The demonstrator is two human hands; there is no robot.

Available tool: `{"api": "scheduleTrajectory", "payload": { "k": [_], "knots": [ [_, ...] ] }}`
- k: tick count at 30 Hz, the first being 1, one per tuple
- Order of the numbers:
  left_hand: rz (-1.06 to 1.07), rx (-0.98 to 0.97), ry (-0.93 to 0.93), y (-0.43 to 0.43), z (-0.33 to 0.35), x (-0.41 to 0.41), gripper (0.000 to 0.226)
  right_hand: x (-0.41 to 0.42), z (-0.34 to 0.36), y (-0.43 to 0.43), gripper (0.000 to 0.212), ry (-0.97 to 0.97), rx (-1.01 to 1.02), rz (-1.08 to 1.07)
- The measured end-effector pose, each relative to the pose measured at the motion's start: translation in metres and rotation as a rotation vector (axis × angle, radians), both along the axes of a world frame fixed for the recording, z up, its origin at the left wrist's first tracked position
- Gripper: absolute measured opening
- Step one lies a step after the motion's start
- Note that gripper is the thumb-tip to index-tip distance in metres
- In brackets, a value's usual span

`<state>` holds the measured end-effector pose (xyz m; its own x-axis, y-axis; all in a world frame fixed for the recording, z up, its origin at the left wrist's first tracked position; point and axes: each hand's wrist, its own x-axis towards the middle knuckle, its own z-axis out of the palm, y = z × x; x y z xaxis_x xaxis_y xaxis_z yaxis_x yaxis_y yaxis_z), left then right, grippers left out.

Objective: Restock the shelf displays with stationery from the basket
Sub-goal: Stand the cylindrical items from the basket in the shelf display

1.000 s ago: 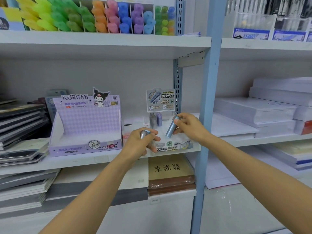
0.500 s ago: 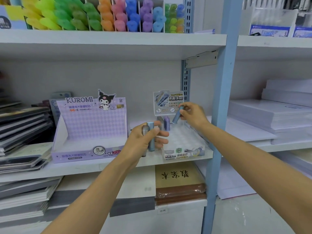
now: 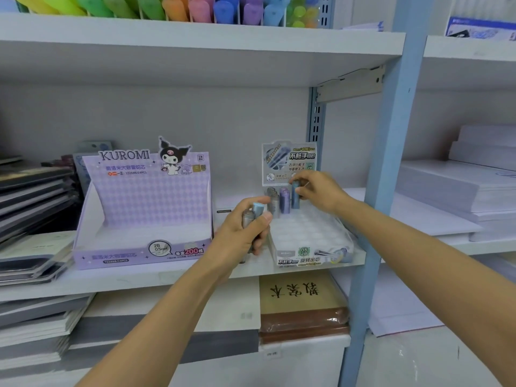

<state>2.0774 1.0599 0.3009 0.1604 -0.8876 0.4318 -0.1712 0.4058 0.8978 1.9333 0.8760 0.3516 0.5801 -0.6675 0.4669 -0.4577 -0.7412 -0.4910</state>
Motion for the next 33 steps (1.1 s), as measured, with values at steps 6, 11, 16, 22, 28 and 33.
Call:
{"api": "scheduleTrajectory", "payload": {
  "k": [6,11,16,22,28,33],
  "knots": [
    [0.004,0.007,0.066,0.001,0.004,-0.009,0.013,-0.001,-0.009,0.000,0.017,-0.128,-0.033,-0.015],
    [0.030,-0.005,0.011,0.010,0.007,-0.010,0.011,-0.001,-0.012,-0.001,0.016,0.029,-0.179,-0.079],
    [0.015,-0.006,-0.013,0.014,0.008,-0.013,0.011,-0.016,-0.002,0.026,0.017,-0.269,-0.085,0.083],
    [-0.046,-0.011,-0.002,0.012,0.013,-0.021,0.020,-0.030,0.006,0.076,0.024,-0.284,0.291,0.599],
    [-0.024,0.026,0.023,0.022,0.024,-0.034,0.035,-0.040,0.009,0.084,0.015,-0.474,0.344,0.587],
    [0.128,-0.014,0.191,0.029,0.029,-0.032,0.014,-0.051,0.008,0.085,0.015,-0.606,0.518,0.554]
  ]
}}
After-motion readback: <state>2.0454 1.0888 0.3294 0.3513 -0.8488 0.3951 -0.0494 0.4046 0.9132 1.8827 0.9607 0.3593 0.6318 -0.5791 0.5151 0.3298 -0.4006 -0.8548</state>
